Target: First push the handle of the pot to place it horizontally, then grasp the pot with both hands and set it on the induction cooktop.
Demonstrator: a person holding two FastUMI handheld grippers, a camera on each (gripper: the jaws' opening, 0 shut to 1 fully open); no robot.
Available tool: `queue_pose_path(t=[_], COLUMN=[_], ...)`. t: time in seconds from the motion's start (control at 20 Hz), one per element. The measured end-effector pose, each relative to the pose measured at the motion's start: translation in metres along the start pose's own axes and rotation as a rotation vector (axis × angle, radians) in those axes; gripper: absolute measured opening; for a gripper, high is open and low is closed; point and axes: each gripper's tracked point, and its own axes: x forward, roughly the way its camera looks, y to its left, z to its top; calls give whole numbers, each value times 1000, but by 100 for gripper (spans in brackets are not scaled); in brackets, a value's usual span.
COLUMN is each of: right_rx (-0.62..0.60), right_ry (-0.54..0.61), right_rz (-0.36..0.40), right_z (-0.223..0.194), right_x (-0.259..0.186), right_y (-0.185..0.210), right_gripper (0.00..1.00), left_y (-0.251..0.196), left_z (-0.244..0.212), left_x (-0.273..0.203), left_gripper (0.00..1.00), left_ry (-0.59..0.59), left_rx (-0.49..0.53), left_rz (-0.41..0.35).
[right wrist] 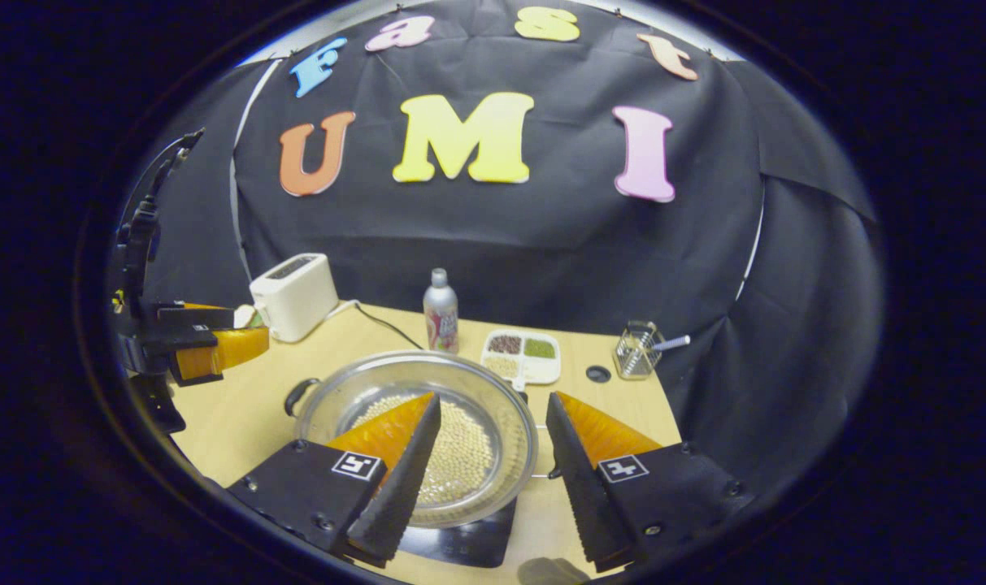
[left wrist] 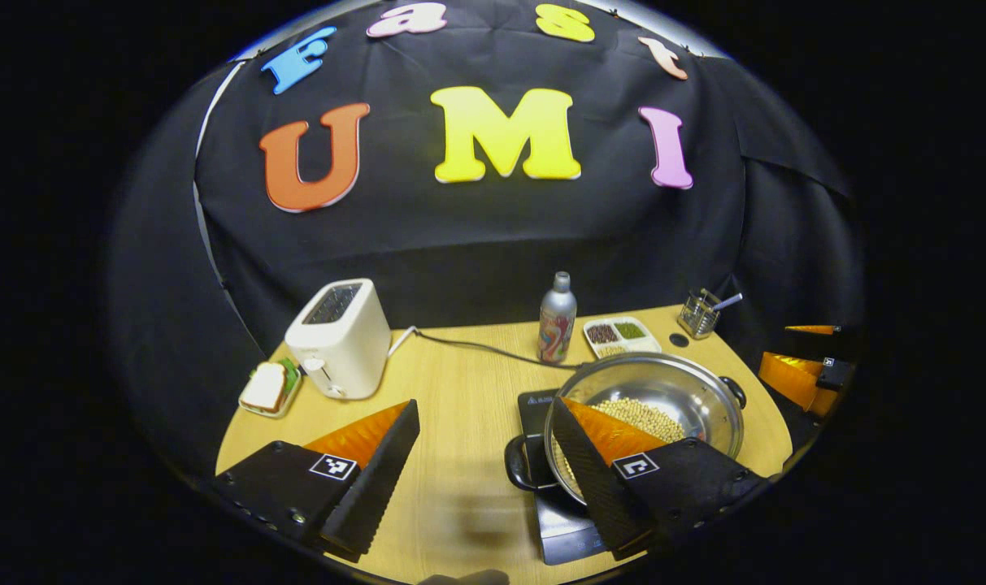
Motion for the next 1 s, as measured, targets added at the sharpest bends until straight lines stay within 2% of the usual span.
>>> queue_pose_path(t=[0.2,0.25,0.4,0.6,0.7,1.0], right_rx=[-4,5,19,64,83,92], right_ry=[-202,-252,-373,-454,-459,-455], right_rz=[-6,1,-4,23,24,-32], right_z=[84,106,148,172,173,165], right_x=[-54,-66,-114,-161,-174,-193], right_y=[14,17,21,38,40,30], right_gripper=[87,99,100,100,99,100], left_y=[27,34,60,85,97,111], left_z=[60,72,107,133,133,141], left_x=[-64,-79,-126,-168,-180,-215], left_gripper=[98,98,96,96,96,96], left_ry=[-176,-214,-324,-420,-441,-506], left_rx=[39,45,49,11,2,-12], left_rz=[34,43,79,110,133,153])
